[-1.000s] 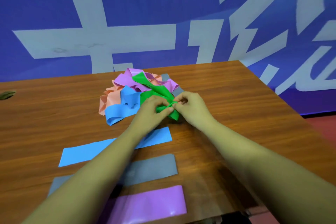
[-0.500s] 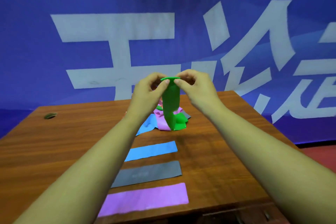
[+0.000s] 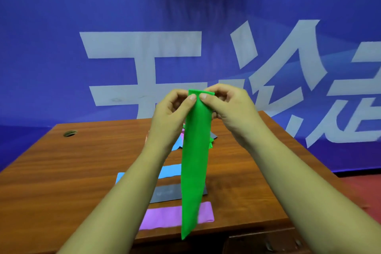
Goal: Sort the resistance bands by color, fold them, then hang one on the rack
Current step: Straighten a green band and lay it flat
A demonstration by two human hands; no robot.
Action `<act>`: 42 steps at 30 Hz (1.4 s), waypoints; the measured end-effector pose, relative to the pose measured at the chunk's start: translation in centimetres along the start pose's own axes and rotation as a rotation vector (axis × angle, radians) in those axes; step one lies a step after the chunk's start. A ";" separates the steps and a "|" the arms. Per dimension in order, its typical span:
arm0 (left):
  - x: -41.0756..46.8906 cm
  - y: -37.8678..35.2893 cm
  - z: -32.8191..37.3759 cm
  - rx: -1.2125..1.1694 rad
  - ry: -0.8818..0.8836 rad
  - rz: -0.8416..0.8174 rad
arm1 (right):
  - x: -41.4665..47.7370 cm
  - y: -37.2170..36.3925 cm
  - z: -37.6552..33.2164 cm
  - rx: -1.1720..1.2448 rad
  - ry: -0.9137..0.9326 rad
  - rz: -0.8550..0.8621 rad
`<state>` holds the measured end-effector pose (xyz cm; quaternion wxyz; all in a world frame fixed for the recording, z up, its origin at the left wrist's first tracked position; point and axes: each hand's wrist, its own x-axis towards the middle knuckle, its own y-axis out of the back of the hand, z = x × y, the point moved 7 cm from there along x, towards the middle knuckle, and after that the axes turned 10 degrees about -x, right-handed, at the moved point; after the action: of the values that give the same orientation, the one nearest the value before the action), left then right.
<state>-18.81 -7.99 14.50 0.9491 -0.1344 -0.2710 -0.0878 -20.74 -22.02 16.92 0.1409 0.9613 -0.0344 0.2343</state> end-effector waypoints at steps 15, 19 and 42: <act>-6.2 -0.2 -6.5 -0.054 0.411 -0.219 | 0.0 -1.2 4.5 0.040 -0.365 -0.321; -7.9 -0.5 -9.2 -0.121 0.593 -0.334 | 1.2 -0.3 4.7 -0.013 -0.344 -0.248; -9.9 3.5 -16.9 -0.060 0.929 -0.098 | -0.2 12.1 19.3 0.066 -0.612 0.409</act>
<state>-18.02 -8.83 -5.36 0.9603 -0.0953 0.1794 -0.1914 -14.02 -39.19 3.52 0.0432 0.9642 -0.2585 -0.0397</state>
